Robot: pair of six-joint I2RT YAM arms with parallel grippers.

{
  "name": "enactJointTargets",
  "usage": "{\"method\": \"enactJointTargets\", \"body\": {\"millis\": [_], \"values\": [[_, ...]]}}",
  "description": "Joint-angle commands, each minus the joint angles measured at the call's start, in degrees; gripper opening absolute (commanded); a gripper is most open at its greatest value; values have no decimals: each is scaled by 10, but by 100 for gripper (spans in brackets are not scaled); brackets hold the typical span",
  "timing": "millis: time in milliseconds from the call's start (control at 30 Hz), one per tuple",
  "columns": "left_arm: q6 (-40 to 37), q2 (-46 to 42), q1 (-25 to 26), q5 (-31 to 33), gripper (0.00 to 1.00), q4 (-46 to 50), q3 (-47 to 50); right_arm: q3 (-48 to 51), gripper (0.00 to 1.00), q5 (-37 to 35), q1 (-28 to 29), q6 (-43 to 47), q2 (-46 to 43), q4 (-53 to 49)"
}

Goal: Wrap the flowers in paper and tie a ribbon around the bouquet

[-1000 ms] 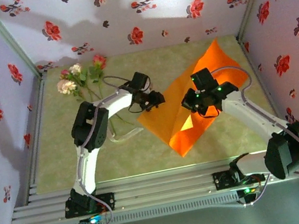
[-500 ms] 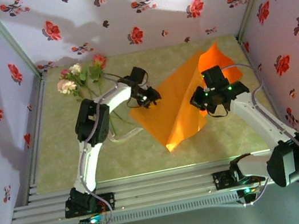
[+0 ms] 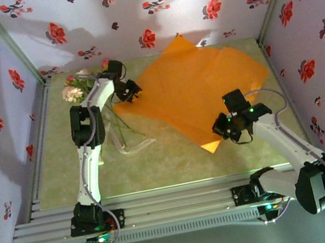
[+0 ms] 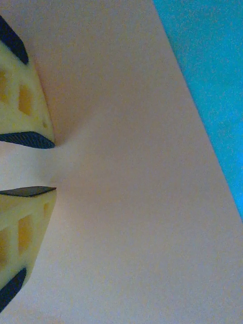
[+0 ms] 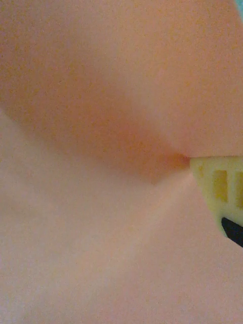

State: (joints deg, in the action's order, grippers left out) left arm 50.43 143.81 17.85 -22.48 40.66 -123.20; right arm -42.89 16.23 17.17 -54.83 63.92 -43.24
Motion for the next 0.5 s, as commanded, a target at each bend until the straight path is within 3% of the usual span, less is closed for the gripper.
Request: {"method": "enactJointTargets", "body": {"millis": [0, 133, 233, 333, 467], "values": [[34, -25, 5, 19, 31, -8, 97, 56, 6, -4, -3, -40, 24, -35], [38, -51, 0, 18, 30, -22, 121, 59, 44, 13, -2, -40, 74, -25], [29, -68, 0, 21, 30, -13, 121, 19, 61, -21, -3, -19, 67, -61], [31, -114, 0, 27, 36, -17, 142, -55, 66, -96, -2, 6, 47, -139], [42, -201, 22, 31, 44, -29, 197, -120, 62, -167, -8, 26, 23, -184]]}}
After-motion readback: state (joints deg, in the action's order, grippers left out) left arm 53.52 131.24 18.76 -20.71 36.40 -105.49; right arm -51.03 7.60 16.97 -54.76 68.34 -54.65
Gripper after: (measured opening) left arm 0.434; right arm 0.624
